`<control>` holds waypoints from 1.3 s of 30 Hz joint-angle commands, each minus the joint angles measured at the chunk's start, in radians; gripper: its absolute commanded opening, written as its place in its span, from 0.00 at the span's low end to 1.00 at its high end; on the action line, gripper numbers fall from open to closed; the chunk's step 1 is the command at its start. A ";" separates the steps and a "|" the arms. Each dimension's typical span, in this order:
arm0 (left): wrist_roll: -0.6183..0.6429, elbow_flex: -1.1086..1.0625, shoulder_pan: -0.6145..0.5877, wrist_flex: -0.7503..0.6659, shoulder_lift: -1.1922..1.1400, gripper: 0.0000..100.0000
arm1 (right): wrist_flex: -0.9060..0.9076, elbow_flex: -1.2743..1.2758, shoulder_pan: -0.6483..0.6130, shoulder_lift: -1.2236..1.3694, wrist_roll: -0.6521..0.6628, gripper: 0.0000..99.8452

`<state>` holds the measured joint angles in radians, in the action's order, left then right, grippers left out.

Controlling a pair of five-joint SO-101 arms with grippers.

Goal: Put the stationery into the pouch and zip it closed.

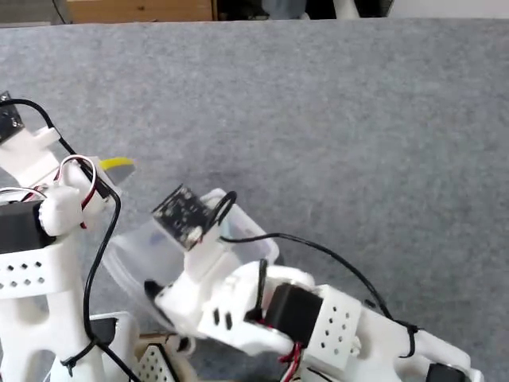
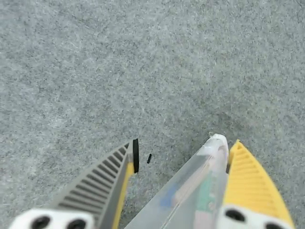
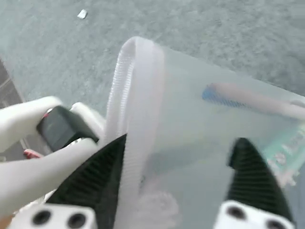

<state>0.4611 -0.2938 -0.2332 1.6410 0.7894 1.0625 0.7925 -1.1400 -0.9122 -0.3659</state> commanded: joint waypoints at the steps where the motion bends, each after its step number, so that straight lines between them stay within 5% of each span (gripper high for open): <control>1: 0.008 0.013 -0.005 -0.020 0.000 0.31 | -0.012 0.001 0.084 0.010 0.017 0.13; 4: 0.008 0.013 -0.004 -0.020 0.000 0.31 | -0.012 -0.005 0.144 0.008 0.017 0.01; 23: 0.008 0.019 -0.004 -0.018 0.006 0.32 | 0.003 -0.199 0.387 0.005 0.107 0.01; 30: 0.002 0.154 -0.001 0.051 0.003 0.43 | 0.072 -0.228 0.394 0.005 0.107 0.01; 39: -0.058 0.214 -0.001 0.118 0.008 0.43 | 0.066 -0.229 0.423 0.005 0.107 0.01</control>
<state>0.4519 -0.0898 -0.2332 1.7453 0.7894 1.1285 0.6068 -0.7426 -0.9122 -0.2677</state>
